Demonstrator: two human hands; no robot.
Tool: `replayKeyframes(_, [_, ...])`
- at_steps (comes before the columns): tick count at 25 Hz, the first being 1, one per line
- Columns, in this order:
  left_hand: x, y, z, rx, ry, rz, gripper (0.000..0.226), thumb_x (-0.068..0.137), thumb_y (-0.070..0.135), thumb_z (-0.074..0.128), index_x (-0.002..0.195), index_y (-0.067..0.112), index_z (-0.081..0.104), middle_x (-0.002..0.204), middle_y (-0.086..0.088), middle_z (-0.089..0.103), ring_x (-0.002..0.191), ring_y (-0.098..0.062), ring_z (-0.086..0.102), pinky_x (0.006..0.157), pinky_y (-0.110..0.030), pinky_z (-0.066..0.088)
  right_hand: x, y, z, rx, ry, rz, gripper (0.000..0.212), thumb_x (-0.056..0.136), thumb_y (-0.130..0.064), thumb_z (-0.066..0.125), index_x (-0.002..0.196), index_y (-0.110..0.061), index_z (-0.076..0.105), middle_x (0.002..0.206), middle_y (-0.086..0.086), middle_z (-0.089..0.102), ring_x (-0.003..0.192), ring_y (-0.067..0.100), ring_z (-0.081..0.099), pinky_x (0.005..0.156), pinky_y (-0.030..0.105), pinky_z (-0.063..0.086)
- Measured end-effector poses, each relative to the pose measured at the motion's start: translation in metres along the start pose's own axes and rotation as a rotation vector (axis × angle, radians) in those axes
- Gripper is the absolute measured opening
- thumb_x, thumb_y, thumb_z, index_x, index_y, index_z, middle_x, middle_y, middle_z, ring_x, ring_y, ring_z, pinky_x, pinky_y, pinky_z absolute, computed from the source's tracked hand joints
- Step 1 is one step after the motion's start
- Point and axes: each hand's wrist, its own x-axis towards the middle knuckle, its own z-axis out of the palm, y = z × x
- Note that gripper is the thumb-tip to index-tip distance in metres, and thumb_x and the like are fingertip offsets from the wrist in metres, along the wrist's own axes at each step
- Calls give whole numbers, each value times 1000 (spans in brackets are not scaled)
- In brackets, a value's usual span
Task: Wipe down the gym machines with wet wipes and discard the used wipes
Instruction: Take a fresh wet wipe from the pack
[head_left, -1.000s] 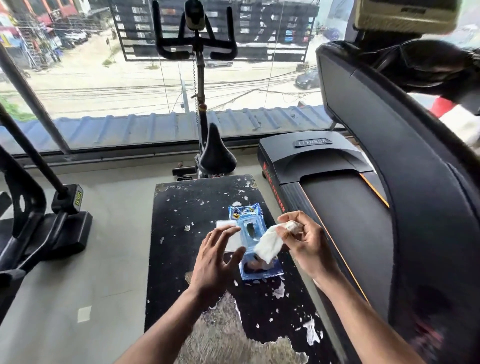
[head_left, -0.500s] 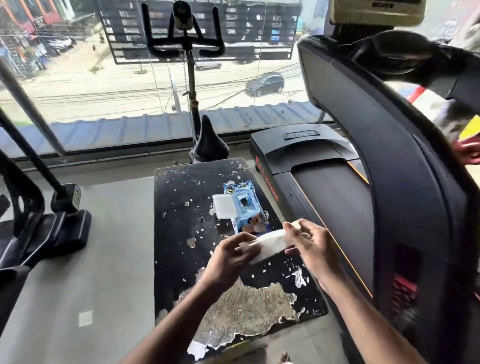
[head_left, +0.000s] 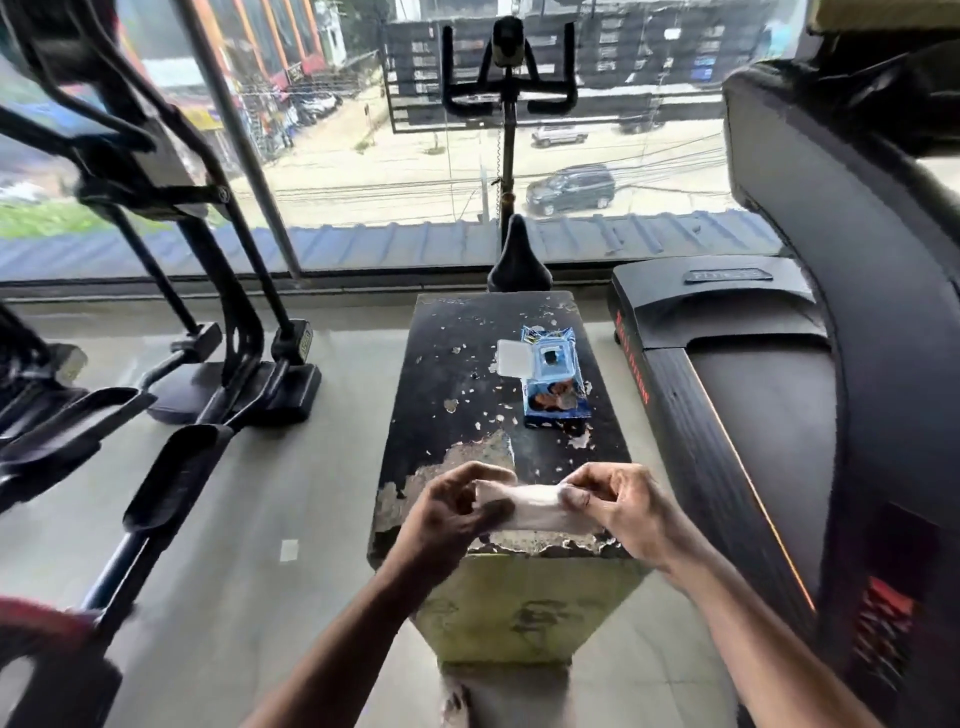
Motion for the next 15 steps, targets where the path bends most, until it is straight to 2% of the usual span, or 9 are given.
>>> replayKeyframes(1, [-16, -2, 0, -8, 4, -28, 25, 90, 9, 80, 112, 20, 74, 82, -2, 72, 69, -12, 58, 61, -26, 51, -8, 1, 6, 24, -67, 0, 5, 94, -30, 74, 96, -26, 76, 88, -9, 76, 81, 6, 66, 69, 19, 48])
replayKeyframes(3, [-46, -4, 2, 15, -32, -68, 31, 87, 13, 82, 114, 27, 74, 86, -11, 71, 74, -17, 58, 66, -34, 51, -24, -2, 25, 84, -216, 20, 19, 91, -35, 77, 108, -27, 73, 95, -10, 76, 87, 5, 69, 74, 18, 51])
replayKeyframes(5, [-78, -7, -2, 30, -6, -60, 34, 86, 12, 80, 113, 30, 73, 81, -12, 70, 71, -16, 55, 63, -33, 48, -36, -11, 52, 80, -345, -1, 24, 89, -37, 79, 110, -27, 73, 93, -9, 75, 83, 2, 67, 72, 20, 52])
replayKeyframes(7, [-113, -11, -15, 60, 163, -32, 31, 86, 15, 80, 111, 31, 73, 76, 1, 69, 65, -10, 55, 57, -26, 47, -42, -23, 87, 75, -413, -41, 11, 91, -27, 76, 101, -22, 76, 89, -6, 76, 80, 3, 64, 73, 27, 52])
replayKeyframes(8, [-132, -13, -25, 72, 294, -32, 30, 84, 26, 82, 111, 33, 72, 81, 4, 71, 66, -9, 58, 58, -25, 49, -45, -31, 106, 100, -431, -39, 4, 93, -21, 74, 95, -19, 75, 86, -5, 75, 78, 4, 62, 73, 30, 51])
replayKeyframes(11, [-192, -27, -54, 54, 593, -77, 53, 71, 58, 80, 116, 34, 68, 96, 7, 74, 77, -10, 69, 68, -27, 56, -53, -55, 161, 118, -437, -50, 15, 93, -19, 75, 79, -19, 69, 75, -11, 66, 70, 2, 53, 67, 22, 43])
replayKeyframes(13, [-237, -39, -75, -24, 666, -118, 61, 65, 62, 82, 115, 29, 69, 93, 2, 75, 77, -11, 69, 66, -27, 55, -63, -80, 204, 101, -447, -87, 14, 92, -17, 76, 79, -19, 70, 76, -12, 67, 67, -2, 55, 66, 16, 43])
replayKeyframes(15, [-285, -50, -100, -113, 705, -152, 57, 67, 56, 89, 111, 25, 71, 90, -4, 77, 76, -14, 68, 66, -29, 53, -76, -109, 254, 104, -496, -108, 8, 92, -13, 76, 84, -13, 72, 81, -9, 70, 67, -2, 59, 64, 14, 45])
